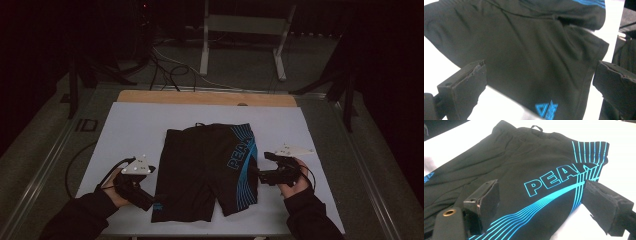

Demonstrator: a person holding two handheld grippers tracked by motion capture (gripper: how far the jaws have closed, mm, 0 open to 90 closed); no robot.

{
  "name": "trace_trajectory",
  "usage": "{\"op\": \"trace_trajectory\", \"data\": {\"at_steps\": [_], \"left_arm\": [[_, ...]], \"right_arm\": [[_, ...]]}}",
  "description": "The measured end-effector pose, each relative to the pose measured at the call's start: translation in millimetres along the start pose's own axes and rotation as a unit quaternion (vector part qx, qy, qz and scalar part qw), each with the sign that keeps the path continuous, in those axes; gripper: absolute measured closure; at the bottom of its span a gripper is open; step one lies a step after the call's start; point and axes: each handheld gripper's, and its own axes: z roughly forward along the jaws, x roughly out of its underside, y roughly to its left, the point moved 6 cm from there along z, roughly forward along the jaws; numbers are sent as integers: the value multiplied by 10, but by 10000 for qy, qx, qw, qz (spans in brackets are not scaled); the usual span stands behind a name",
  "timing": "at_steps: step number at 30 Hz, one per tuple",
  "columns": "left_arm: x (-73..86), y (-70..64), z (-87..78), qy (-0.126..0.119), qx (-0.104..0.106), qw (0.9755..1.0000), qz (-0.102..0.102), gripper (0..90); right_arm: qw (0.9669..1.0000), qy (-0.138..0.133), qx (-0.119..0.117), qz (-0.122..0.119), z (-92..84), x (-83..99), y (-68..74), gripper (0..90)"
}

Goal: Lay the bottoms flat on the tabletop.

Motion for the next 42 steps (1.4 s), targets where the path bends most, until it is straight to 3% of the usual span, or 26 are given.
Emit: {"op": "trace_trajectory", "data": {"at_steps": [5, 14, 20, 25, 34, 42], "left_arm": [[-172, -80, 52, -33, 67, 10000, 63, 5], [-493, -154, 168, -198, 87, 9997, -71, 5], [-680, -297, 295, -286, 157, 9994, 110, 5], [-792, -501, 443, -238, 411, 9983, 349, 9], [-808, -984, 778, -99, 924, 9919, 864, 75], [-656, -1197, 1164, 125, 859, 9885, 1236, 205]], "right_arm": [[10000, -18, -10, 10, -12, 27, -7, 153], [10000, 27, -14, 55, -43, 90, -18, 153], [10000, 12, -60, 31, -61, 108, 3, 153], [9999, -28, -133, -50, -97, 121, 40, 153], [9992, 82, -375, -149, -174, 232, 159, 153], [9990, 36, -422, -105, -282, 290, 189, 153]]}}
